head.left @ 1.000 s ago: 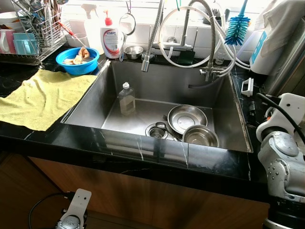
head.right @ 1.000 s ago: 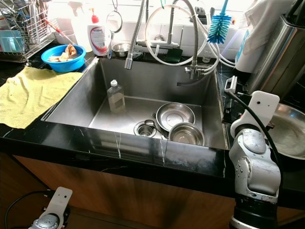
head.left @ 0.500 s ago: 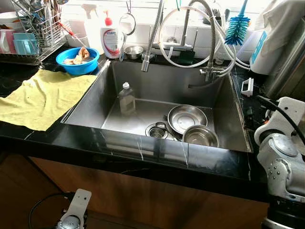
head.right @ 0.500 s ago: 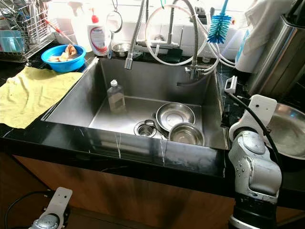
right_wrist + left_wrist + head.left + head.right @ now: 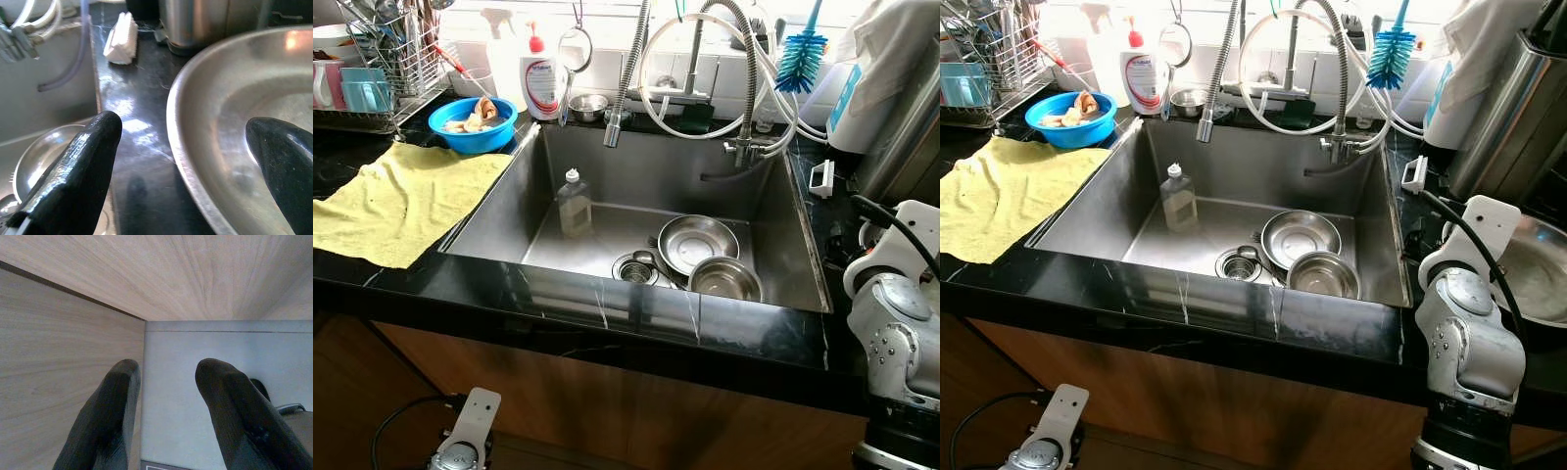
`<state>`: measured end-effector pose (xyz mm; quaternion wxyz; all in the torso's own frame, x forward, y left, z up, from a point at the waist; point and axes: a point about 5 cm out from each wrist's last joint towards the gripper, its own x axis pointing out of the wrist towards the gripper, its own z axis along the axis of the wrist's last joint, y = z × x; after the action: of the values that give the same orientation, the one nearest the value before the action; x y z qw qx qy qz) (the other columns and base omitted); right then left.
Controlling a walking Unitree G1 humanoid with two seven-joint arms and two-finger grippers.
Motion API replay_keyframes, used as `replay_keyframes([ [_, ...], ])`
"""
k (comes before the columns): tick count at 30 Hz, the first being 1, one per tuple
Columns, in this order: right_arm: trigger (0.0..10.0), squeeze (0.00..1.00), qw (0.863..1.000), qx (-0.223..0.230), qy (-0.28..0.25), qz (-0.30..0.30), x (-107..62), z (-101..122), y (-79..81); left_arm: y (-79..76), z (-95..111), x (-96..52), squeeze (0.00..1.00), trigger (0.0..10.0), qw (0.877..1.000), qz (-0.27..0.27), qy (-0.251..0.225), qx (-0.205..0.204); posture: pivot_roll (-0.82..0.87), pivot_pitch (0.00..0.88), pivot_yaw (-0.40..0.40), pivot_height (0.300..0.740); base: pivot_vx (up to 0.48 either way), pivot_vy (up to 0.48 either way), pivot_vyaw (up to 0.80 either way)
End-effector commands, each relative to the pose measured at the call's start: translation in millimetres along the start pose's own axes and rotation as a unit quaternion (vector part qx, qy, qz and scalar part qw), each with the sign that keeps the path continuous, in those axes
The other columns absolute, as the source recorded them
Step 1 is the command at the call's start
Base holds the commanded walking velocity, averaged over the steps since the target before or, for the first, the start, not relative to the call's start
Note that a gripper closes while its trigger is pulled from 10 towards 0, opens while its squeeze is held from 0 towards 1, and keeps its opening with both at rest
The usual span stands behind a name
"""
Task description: Kitchen organization
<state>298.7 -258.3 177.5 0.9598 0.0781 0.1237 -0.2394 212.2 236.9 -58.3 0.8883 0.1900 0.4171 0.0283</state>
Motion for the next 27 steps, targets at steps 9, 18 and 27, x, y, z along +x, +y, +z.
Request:
replay_keyframes([
  [9,0.0,0.0,1.0,0.018,0.015,-0.001,1.5,-2.1,0.1,-2.0,-3.5,-0.6,0.0,10.0,1.0,-0.008,0.007,0.003,-0.06,0.0,-0.007,0.74,0.0,0.0,0.0],
  [18,0.0,0.0,1.0,0.022,0.015,0.003,2.6,-1.2,1.2,-2.8,-4.1,-0.7,0.0,10.0,1.0,-0.011,0.008,0.003,-0.06,0.0,-0.007,0.74,0.0,0.0,0.0],
  [27,0.0,0.0,0.999,0.033,0.017,0.011,3.2,-0.3,4.5,-4.8,-3.4,-0.6,0.0,10.0,1.0,-0.017,0.009,0.002,-0.05,0.0,-0.009,0.74,0.0,0.0,0.0],
])
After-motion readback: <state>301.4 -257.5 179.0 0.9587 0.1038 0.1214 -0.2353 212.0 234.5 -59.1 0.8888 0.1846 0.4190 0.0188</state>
